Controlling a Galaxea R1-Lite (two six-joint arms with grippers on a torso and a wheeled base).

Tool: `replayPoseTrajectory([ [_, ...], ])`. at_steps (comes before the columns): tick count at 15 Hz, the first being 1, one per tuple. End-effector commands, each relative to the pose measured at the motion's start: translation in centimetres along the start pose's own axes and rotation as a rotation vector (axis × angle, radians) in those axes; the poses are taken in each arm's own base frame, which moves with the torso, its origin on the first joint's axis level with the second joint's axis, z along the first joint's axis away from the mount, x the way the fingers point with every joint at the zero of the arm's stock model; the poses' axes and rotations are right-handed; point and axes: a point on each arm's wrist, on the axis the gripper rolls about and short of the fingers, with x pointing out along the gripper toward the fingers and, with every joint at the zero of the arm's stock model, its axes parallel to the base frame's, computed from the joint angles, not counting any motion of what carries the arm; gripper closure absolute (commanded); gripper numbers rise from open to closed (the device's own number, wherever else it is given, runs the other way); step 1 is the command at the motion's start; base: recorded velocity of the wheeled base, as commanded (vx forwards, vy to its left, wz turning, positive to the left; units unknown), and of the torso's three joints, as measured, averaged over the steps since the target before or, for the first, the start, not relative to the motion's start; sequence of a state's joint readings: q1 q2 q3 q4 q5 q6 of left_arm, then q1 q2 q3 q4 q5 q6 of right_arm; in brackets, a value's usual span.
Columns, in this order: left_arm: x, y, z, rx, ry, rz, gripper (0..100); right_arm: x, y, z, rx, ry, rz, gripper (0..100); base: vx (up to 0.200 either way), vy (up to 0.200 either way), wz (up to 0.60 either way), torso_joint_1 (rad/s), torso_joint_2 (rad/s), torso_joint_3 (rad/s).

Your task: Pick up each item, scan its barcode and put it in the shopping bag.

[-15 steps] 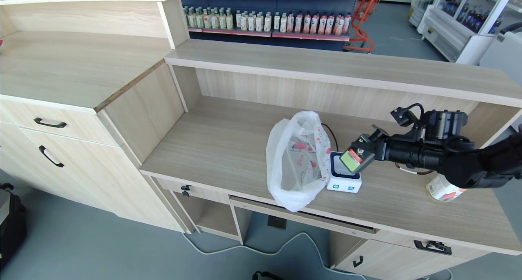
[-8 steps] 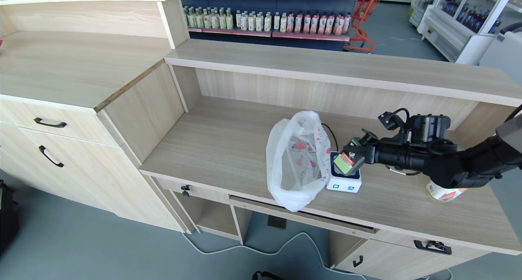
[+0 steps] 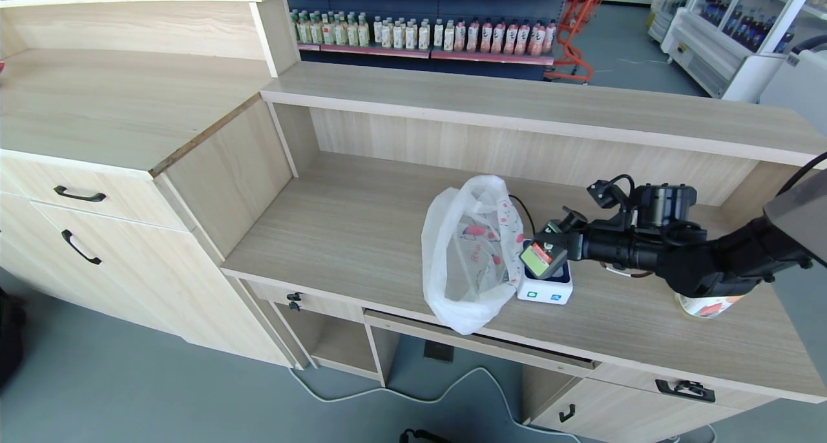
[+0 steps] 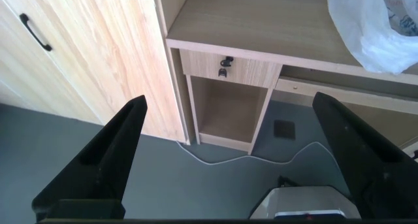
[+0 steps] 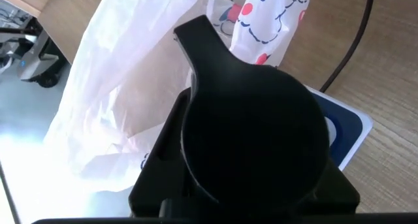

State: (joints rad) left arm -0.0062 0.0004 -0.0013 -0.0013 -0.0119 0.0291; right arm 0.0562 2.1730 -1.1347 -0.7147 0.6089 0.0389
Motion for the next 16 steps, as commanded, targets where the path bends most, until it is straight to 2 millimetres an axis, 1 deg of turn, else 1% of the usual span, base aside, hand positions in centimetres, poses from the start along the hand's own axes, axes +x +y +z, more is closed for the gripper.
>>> replayPoseTrajectory([
  [1,0.0,0.0,0.0,0.000,-0.001,0.000,0,0.4,0.1,-0.3,0.001,0.007,0.008,100,0.000,0.000,0.00,0.000,0.00,0.000],
  [7,0.0,0.0,0.0,0.000,-0.001,0.000,0,0.9,-0.1,-0.1,-0.026,-0.001,0.011,100,0.000,0.000,0.00,0.000,0.00,0.000],
  [13,0.0,0.0,0.0,0.000,-0.001,0.000,0,0.5,-0.2,0.2,-0.029,-0.008,0.002,100,0.000,0.000,0.00,0.000,0.00,0.000],
  [14,0.0,0.0,0.0,0.000,0.001,0.000,0,0.1,0.0,0.4,-0.031,-0.012,0.002,100,0.000,0.000,0.00,0.000,0.00,0.000],
  [15,0.0,0.0,0.0,0.000,-0.001,0.000,0,-0.7,0.6,1.1,-0.038,-0.017,-0.001,100,0.000,0.000,0.00,0.000,0.00,0.000],
  [16,0.0,0.0,0.0,0.000,-0.001,0.000,0,-2.0,1.6,2.0,-0.052,-0.029,-0.010,100,0.000,0.000,0.00,0.000,0.00,0.000],
])
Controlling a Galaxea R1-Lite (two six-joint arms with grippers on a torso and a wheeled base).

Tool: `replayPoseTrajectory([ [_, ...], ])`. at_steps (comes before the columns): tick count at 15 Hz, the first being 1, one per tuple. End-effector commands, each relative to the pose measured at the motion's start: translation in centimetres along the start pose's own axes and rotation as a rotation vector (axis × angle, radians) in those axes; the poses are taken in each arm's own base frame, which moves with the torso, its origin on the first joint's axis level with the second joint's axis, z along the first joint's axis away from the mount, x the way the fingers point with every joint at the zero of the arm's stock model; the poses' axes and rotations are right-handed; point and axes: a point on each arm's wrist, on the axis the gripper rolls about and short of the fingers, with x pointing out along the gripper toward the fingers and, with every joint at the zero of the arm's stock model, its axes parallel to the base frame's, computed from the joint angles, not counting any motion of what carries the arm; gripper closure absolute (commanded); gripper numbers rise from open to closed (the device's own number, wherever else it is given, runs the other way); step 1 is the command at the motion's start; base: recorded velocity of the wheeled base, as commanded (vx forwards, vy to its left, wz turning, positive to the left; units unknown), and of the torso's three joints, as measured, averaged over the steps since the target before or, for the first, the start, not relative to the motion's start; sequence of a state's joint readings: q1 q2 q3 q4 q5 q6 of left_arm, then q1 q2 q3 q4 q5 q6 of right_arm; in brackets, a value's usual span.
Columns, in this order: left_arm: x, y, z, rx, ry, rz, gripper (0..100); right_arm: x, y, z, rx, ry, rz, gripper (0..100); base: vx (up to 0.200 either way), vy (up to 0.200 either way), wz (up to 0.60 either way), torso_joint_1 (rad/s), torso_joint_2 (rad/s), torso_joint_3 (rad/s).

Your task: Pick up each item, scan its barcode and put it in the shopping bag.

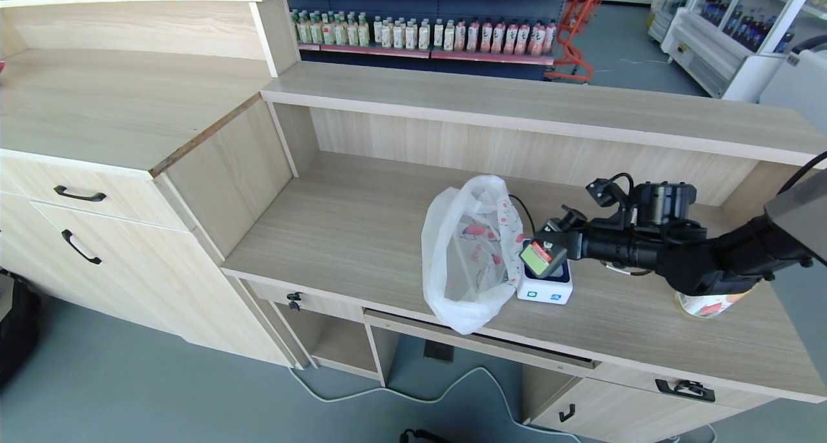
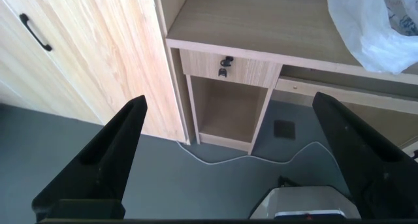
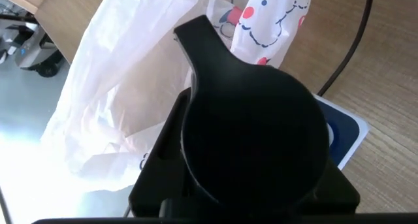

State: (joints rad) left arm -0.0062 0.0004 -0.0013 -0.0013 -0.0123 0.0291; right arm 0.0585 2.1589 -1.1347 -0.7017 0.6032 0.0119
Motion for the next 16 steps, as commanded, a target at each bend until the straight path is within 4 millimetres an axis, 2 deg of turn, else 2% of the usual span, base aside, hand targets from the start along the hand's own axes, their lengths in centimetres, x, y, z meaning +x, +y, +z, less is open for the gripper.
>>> replayPoseTrajectory([
  [1,0.0,0.0,0.0,0.000,-0.001,0.000,0,-3.8,2.4,2.5,-0.072,-0.047,-0.038,100,0.000,0.000,0.00,0.000,0.00,0.000],
  [2,0.0,0.0,0.0,0.000,-0.001,0.000,0,-6.3,2.6,3.0,-0.184,-0.056,-0.109,100,0.000,0.000,0.00,0.000,0.00,0.000],
  [3,0.0,0.0,0.0,0.000,-0.001,0.000,0,-7.9,2.3,3.0,-0.277,-0.048,-0.174,100,0.000,0.000,0.00,0.000,0.00,0.000],
  [4,0.0,0.0,0.0,0.000,-0.001,0.000,0,-11.4,1.3,3.1,-0.473,-0.021,-0.315,100,0.000,0.000,0.00,0.000,0.00,0.000],
  [5,0.0,0.0,0.0,0.000,-0.001,0.000,0,-13.7,0.2,3.4,-0.531,-0.012,-0.388,100,0.000,0.000,0.00,0.000,0.00,0.000],
  [8,0.0,0.0,0.0,0.000,-0.001,0.000,0,-16.5,-0.8,3.1,-0.531,-0.026,-0.480,100,0.000,0.000,0.00,0.000,0.00,0.000],
  [10,0.0,0.0,0.0,0.000,-0.001,0.000,0,-16.8,-0.6,2.8,-0.479,-0.110,-0.452,100,0.000,0.000,0.00,0.000,0.00,0.000],
  [12,0.0,0.0,0.0,0.000,-0.001,0.000,0,-16.1,-0.2,2.8,-0.382,-0.277,-0.389,100,0.000,0.000,0.00,0.000,0.00,0.000],
  [16,0.0,0.0,0.0,0.000,0.001,0.000,0,-14.5,-0.5,3.0,-0.410,-0.394,-0.363,100,0.000,0.000,0.00,0.000,0.00,0.000],
])
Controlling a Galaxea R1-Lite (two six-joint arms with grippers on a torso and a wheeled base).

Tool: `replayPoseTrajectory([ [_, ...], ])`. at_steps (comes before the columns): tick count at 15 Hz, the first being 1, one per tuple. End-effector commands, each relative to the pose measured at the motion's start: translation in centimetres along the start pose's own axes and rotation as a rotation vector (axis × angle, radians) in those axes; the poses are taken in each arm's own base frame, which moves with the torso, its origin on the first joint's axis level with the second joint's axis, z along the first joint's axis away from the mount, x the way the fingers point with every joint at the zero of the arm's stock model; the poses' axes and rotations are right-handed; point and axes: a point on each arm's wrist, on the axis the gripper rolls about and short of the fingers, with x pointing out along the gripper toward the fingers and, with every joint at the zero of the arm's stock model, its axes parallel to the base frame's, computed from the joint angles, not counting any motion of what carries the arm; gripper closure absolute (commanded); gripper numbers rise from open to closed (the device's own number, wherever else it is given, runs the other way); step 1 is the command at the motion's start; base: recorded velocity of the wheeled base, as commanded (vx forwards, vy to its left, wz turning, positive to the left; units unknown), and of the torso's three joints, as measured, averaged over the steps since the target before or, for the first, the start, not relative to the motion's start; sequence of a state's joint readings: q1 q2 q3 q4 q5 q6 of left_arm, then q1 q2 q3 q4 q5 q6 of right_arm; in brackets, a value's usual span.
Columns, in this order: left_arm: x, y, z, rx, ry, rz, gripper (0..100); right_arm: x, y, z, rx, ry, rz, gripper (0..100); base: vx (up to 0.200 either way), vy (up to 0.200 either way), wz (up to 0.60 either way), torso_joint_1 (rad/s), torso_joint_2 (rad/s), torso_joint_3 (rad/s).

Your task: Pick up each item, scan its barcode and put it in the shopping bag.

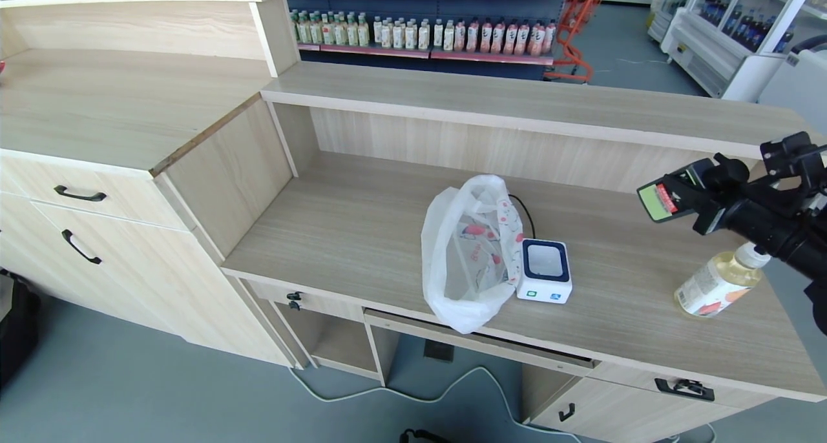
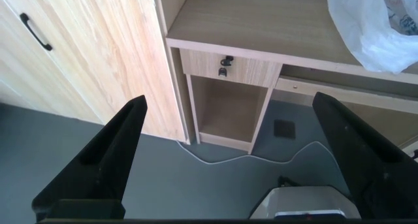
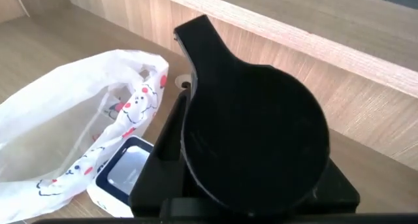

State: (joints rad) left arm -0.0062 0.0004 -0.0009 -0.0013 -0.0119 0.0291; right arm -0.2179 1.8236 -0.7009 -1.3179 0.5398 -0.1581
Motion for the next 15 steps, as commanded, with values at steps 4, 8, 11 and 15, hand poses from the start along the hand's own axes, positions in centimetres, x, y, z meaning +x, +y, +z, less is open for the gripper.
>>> replayPoseTrajectory([
  [4,0.0,0.0,0.0,0.000,0.000,0.000,0,1.1,1.6,-0.9,0.043,0.014,0.053,100,0.000,0.000,0.00,0.000,0.00,0.000],
  [8,0.0,0.0,0.0,0.002,0.000,-0.005,0,1.6,2.7,-0.4,0.045,0.003,0.049,100,0.000,0.000,0.00,0.000,0.00,0.000],
  [11,0.0,0.0,0.0,0.005,-0.003,-0.003,0,1.5,2.8,0.3,0.046,-0.013,0.052,100,0.000,0.000,0.00,0.000,0.00,0.000],
  [15,0.0,0.0,0.0,0.006,-0.001,-0.003,0,3.0,3.2,1.1,0.052,-0.045,0.081,100,0.000,0.200,0.00,-0.001,0.00,0.000],
])
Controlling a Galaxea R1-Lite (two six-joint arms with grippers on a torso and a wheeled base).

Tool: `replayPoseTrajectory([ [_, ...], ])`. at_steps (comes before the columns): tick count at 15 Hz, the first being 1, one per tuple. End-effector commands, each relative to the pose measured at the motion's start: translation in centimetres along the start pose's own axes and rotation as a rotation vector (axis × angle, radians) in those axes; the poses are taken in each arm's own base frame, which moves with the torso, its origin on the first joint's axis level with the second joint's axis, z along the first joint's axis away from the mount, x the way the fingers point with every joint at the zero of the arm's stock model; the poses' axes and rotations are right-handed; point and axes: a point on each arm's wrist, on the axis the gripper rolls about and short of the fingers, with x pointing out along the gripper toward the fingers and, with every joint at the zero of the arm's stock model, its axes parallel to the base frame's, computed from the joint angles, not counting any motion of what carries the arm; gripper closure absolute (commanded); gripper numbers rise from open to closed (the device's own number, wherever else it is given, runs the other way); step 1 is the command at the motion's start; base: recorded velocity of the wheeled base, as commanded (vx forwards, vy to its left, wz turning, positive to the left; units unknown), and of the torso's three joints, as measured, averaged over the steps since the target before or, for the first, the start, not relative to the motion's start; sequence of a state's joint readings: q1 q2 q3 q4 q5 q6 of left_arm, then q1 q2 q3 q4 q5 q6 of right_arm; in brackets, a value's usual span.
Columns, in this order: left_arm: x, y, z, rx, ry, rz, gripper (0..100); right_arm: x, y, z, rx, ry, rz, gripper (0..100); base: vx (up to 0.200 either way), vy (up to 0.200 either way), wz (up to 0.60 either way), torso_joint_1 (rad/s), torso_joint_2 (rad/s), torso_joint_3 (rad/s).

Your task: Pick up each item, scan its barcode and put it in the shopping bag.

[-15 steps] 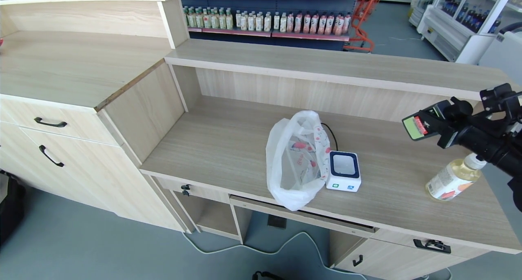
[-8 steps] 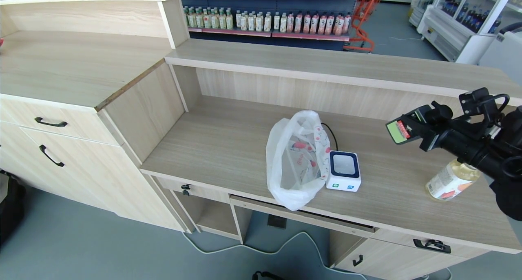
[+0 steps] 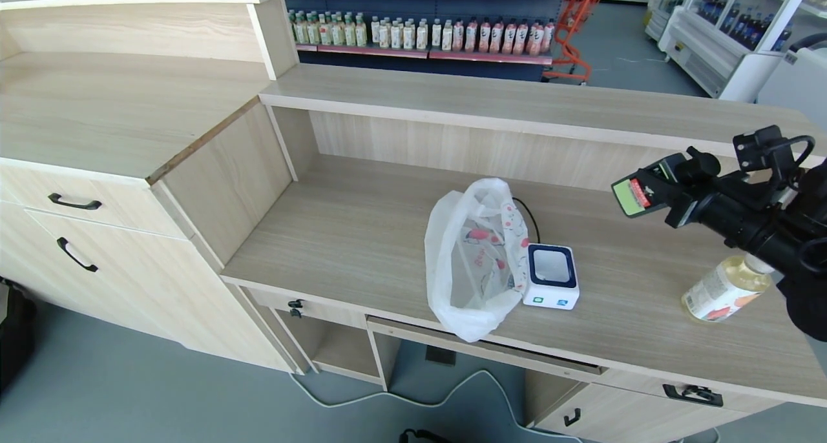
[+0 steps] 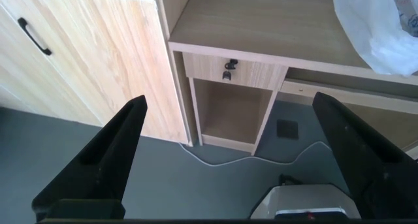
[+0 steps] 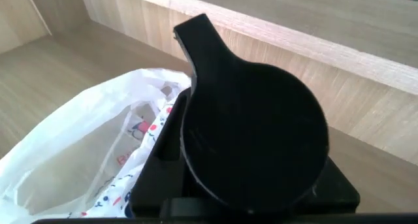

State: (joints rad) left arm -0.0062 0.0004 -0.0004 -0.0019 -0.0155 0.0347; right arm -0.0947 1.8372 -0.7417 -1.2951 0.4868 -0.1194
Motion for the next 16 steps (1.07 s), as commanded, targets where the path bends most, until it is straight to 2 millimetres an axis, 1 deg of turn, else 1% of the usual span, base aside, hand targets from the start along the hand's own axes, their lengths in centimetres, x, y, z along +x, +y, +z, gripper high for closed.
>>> replayPoseTrajectory([
  [1,0.0,0.0,0.0,0.001,-0.001,0.000,0,1.6,0.8,1.2,0.026,-0.014,0.046,100,0.000,0.200,0.00,0.022,0.02,-0.007],
  [2,0.0,0.0,0.0,0.001,-0.001,0.000,0,2.1,1.4,1.8,0.048,-0.002,0.047,100,0.000,0.200,0.00,0.007,0.01,-0.007],
  [4,0.0,0.0,0.0,0.001,-0.001,0.000,0,3.2,3.1,2.6,0.136,0.028,0.034,100,0.000,0.200,0.00,-0.005,0.00,0.005],
  [5,0.0,0.0,0.0,-0.002,-0.001,0.002,0,3.7,3.7,2.5,0.158,0.045,0.035,100,0.000,0.200,0.00,0.012,0.00,0.002],
  [6,0.0,0.0,0.0,-0.004,0.000,0.002,0,4.0,4.0,2.3,0.163,0.056,0.038,100,0.000,0.000,0.00,0.000,0.00,0.000],
  [9,0.0,0.0,0.0,-0.006,-0.001,0.003,0,6.2,6.3,1.0,0.197,0.130,0.079,100,0.000,0.000,0.00,0.000,0.00,0.000],
  [10,0.0,0.0,0.0,-0.006,0.000,0.003,0,6.7,7.0,0.7,0.200,0.137,0.082,100,0.000,0.000,0.00,0.000,0.00,0.000],
  [11,0.0,0.0,0.0,-0.006,0.000,0.003,0,7.3,8.5,-0.3,0.202,0.165,0.092,100,0.000,0.000,0.00,0.000,0.00,0.000],
  [13,0.0,0.0,0.0,-0.006,0.000,0.003,0,7.4,10.0,-1.8,0.207,0.214,0.103,100,0.000,0.000,0.00,0.000,0.00,0.000],
  [15,0.0,0.0,0.0,-0.006,0.000,0.003,0,7.1,10.9,-3.1,0.203,0.267,0.084,100,0.000,0.000,0.00,0.000,0.00,0.000],
  [16,0.0,0.0,0.0,-0.006,0.000,0.003,0,7.1,11.2,-4.2,0.183,0.299,0.070,100,0.000,0.000,0.00,0.000,0.00,0.000],
])
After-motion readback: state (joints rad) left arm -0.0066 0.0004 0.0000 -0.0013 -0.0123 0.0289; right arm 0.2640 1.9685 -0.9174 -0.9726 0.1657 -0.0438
